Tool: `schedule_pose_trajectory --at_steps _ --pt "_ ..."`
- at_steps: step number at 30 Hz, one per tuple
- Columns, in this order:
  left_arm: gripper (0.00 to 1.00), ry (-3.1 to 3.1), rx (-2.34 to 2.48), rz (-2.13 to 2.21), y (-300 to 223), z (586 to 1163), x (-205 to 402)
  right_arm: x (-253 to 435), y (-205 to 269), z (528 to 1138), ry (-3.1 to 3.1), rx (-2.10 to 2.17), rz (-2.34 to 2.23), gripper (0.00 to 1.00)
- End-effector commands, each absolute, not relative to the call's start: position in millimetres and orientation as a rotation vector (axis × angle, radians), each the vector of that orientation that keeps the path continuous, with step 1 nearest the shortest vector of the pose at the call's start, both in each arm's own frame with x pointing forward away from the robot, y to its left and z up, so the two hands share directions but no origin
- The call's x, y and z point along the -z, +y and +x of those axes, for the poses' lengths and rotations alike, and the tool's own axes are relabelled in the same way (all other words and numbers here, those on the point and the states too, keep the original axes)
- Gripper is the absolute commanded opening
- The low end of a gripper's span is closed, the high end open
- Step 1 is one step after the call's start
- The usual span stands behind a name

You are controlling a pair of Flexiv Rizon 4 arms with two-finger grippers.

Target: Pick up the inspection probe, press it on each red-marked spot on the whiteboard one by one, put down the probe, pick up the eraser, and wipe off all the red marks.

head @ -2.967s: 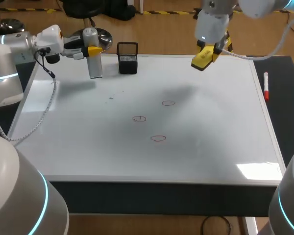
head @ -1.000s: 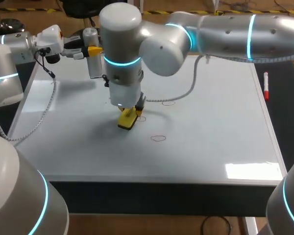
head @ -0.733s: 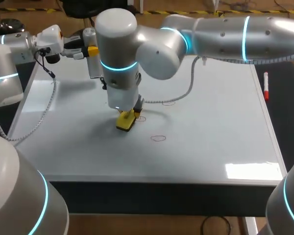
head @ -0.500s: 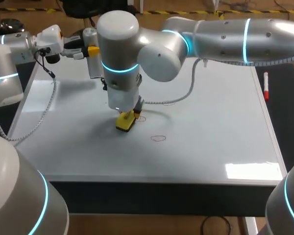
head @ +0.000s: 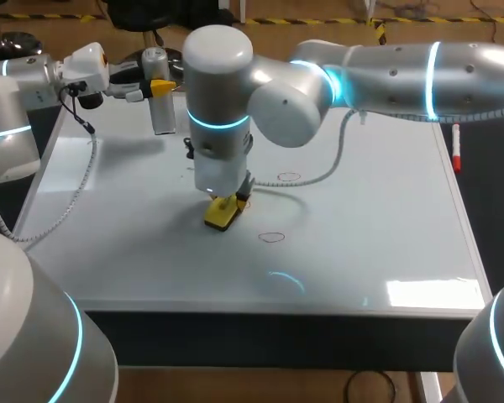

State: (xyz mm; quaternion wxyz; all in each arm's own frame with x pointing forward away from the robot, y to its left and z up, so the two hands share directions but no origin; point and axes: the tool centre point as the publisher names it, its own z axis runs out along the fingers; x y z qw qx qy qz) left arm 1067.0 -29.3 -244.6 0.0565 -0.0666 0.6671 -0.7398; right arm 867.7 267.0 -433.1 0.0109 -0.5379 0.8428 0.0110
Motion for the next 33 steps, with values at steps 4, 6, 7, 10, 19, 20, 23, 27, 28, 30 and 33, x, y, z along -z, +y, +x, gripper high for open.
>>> schedule_pose_trajectory --at_steps 4,6,7,10,19,20,23,27,28,30,33 --pt "0.00 2.024 2.239 -0.207 -29.8 1065.2 242.2 448.1 247.8 868.1 2.656 -0.038 -1.653 0.00" --pt "0.00 2.024 2.239 -0.207 -29.8 1065.2 242.2 450.2 242.4 867.8 2.663 -0.038 -1.646 0.00" --pt "0.00 2.024 2.239 -0.207 -29.8 1065.2 242.2 451.4 239.2 867.3 2.671 -0.034 -1.640 0.00" --pt "0.00 2.024 2.239 -0.207 -29.8 1065.2 242.2 455.5 227.8 864.7 2.699 -0.032 -1.621 0.00" --pt "0.00 2.024 2.239 -0.207 -29.8 1065.2 242.2 460.8 200.7 860.8 2.744 -0.012 -1.594 0.00" --pt "0.00 2.024 2.239 -0.207 -29.8 1065.2 242.2 459.9 199.1 861.0 2.745 -0.010 -1.593 0.00" --pt "0.00 2.024 2.239 -0.207 -29.8 1065.2 242.2 451.8 196.2 862.7 2.742 0.004 -1.582 0.00" --pt "0.00 2.024 2.239 -0.207 -29.8 1065.2 242.2 424.1 198.2 866.2 2.694 0.015 -1.611 0.00" --pt "0.00 2.024 2.239 -0.207 -29.8 1065.2 242.2 415.8 199.0 867.4 2.685 0.026 -1.624 0.00" --pt "0.00 2.024 2.239 -0.207 -29.8 1065.2 242.2 398.1 199.4 871.4 2.658 0.012 -1.629 0.00" --pt "0.00 2.024 2.239 -0.207 -29.8 1065.2 242.2 371.9 199.6 879.4 2.612 -0.008 -1.648 0.00"
